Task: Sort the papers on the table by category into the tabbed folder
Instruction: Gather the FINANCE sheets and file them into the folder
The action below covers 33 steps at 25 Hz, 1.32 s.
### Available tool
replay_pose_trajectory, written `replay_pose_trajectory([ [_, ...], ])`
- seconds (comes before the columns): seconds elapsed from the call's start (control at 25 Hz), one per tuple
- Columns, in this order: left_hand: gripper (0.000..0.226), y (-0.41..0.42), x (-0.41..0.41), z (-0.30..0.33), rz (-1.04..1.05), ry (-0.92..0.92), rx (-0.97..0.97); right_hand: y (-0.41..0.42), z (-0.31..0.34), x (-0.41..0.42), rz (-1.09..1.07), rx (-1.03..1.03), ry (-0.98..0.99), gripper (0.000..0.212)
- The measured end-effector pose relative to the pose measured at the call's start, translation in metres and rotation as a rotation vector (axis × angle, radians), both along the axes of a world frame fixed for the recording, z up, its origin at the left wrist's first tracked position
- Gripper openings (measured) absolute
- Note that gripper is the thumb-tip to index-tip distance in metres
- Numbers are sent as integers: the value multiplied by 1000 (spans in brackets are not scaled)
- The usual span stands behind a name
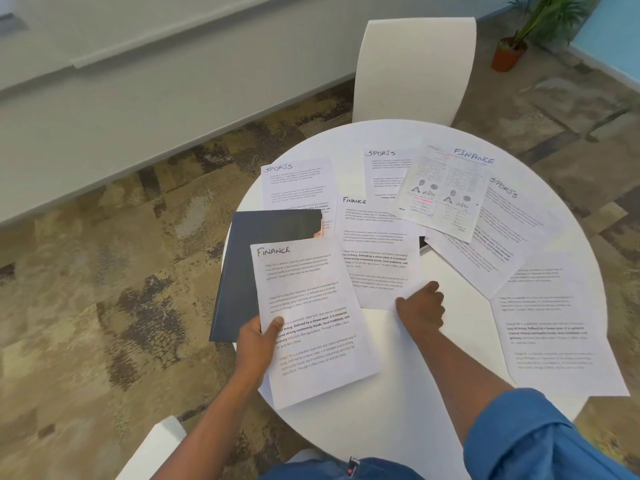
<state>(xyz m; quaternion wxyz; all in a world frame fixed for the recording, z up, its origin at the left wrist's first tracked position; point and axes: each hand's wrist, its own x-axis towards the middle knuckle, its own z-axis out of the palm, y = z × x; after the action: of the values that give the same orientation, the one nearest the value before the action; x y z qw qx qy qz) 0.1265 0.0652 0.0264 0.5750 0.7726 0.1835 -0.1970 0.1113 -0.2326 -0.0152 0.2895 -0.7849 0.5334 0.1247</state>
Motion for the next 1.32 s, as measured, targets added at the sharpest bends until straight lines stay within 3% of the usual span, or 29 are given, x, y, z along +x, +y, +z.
replay_pose_trajectory([
  [0.16,12,11,-3,0,32,20,-31,-5,-3,-14,-6,78,-131,23],
  [0.4,17,6,2,0,50,52,-121,-26,19,-63,-40,131,-363,10],
  [0.56,18,-8,10,1,38,46,-159,-49,52,-107,-16,41,-483,11],
  [0.8,17,-27,17,5,-53,27,-185,-75,84,-138,-176,-46,-629,17],
  [1.0,21,-47,14,7,-112,22,-229,-68,91,-131,-303,132,-750,15],
  [1.32,24,-76,6,19,-100,36,-355,-9,63,-127,-78,235,-623,9],
])
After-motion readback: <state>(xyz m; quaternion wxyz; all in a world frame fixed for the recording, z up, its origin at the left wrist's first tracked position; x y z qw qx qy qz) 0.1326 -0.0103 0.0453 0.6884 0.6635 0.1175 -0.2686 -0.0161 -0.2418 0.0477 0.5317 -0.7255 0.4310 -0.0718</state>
